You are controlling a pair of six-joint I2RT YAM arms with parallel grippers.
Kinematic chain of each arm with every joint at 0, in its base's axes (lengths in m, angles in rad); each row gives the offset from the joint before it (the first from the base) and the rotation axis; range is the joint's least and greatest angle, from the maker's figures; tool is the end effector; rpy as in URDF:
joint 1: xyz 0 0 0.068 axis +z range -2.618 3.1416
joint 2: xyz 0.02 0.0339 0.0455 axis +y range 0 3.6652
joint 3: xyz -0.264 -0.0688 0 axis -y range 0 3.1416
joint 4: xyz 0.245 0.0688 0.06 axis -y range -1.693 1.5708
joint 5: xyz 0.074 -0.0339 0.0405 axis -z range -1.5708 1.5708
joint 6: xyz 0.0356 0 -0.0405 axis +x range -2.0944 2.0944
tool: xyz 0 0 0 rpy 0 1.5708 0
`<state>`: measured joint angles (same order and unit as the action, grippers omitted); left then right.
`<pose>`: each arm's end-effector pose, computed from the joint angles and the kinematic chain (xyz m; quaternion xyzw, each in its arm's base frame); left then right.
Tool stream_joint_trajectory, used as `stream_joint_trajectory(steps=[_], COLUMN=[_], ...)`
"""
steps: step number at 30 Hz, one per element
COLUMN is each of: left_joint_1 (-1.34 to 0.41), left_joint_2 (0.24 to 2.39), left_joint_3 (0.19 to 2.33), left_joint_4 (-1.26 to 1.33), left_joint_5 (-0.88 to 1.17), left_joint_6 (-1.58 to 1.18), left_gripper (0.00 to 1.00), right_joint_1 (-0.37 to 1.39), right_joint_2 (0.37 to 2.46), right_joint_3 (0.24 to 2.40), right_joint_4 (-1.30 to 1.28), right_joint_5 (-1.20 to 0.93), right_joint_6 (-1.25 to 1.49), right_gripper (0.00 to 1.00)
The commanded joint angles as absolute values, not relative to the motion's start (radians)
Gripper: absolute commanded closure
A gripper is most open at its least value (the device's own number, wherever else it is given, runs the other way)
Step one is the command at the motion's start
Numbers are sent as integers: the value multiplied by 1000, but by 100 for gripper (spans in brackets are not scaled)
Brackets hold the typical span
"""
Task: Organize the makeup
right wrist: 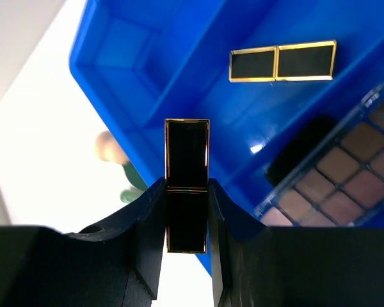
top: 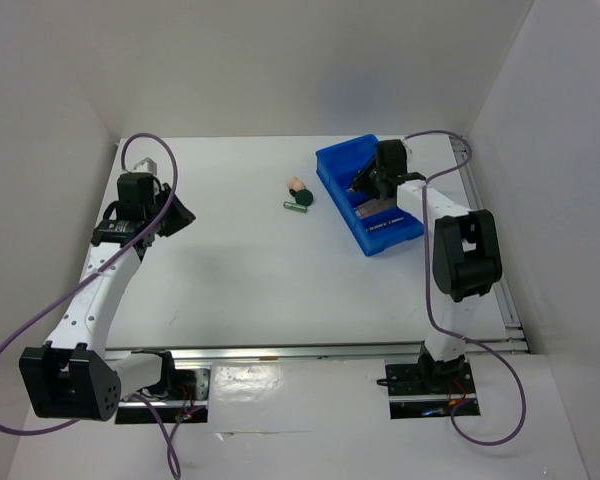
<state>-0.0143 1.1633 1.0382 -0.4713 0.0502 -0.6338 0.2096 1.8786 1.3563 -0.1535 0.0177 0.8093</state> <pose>0.2565 -0.0055 0.3233 -0.2581 0.8449 -0.1700 0.4366 0.4185 0.0884 0.2263 0.2699 0.8601 0.2041 0.3816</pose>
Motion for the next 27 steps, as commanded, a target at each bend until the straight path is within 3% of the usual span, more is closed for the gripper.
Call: stream_joint_trajectory(steps=[1, 6, 11, 13, 16, 21, 27], left_joint_1=[-8, -8, 2, 2, 2, 2, 2], left_joint_2=[1147, 1138, 1138, 1138, 1147, 1166, 1175], left_joint_3=[1034, 1034, 1034, 1034, 1054, 1065, 1074], left_joint_4=[-460, -460, -460, -469, -469, -469, -469], left_joint_5=[54, 54, 54, 54, 54, 54, 63], left_joint_6=[-641, -632, -632, -632, -623, -623, -623], left_gripper=[67, 67, 67, 67, 67, 67, 69], right_joint_1=[181, 161, 143, 143, 155, 270, 440], right_joint_2=[1905, 2002, 2046, 2046, 2008, 1902, 1861], right_joint_3=[1434, 1545, 1600, 1600, 1588, 1475, 1474], right_joint_4=[-65, -120, -135, -135, -135, -8, 16], right_joint_5=[38, 38, 28, 28, 37, 48, 9], right_joint_6=[896, 896, 878, 877, 813, 518, 211], right_gripper=[85, 65, 27, 20, 22, 42, 43])
